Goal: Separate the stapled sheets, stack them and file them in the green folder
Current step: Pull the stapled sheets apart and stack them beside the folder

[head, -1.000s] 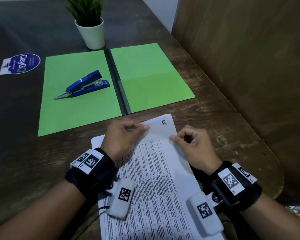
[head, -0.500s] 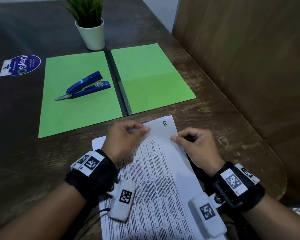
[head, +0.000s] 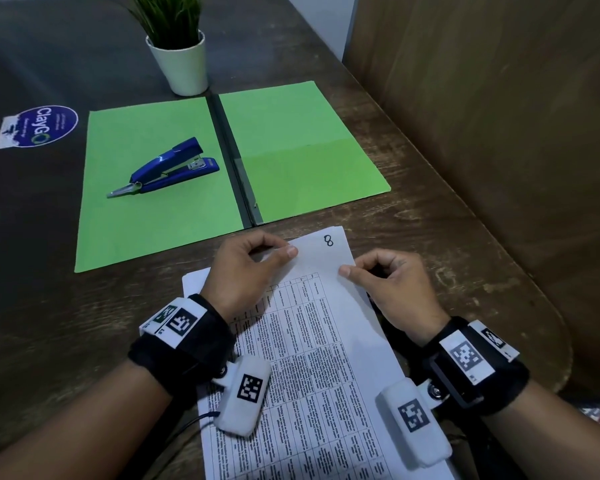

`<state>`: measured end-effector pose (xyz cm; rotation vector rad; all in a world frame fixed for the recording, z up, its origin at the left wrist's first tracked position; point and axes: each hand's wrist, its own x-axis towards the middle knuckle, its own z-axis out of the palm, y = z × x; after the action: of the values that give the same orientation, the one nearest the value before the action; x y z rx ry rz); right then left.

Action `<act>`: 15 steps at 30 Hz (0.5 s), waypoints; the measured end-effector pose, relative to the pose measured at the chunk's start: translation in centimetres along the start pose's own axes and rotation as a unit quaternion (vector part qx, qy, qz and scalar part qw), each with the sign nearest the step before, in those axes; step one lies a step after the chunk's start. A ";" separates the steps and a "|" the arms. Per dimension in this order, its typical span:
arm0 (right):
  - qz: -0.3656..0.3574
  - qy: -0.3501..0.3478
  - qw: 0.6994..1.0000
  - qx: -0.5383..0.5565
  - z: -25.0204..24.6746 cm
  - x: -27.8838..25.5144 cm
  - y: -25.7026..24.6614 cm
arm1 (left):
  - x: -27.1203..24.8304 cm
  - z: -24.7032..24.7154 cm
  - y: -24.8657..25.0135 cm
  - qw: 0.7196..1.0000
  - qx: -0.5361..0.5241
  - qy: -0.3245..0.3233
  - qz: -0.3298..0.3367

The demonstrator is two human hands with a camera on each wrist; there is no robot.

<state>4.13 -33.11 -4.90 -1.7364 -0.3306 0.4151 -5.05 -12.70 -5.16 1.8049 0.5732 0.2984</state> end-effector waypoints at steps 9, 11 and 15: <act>-0.041 -0.036 0.996 -0.071 -0.3 0.2 0.8 | -0.1 0.1 0.5 1.000 0.001 0.006 -0.008; -0.042 -0.042 0.995 -0.081 -0.3 0.3 0.9 | -0.1 0.1 0.5 1.000 0.007 0.001 -0.009; -0.024 -0.049 0.995 -0.080 -0.4 0.4 1.1 | 0.1 0.1 0.1 1.000 -0.002 -0.009 0.003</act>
<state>4.63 -33.49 -5.92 -1.8634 -0.4857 0.4501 -4.85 -12.78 -5.12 1.8037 0.5555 0.2871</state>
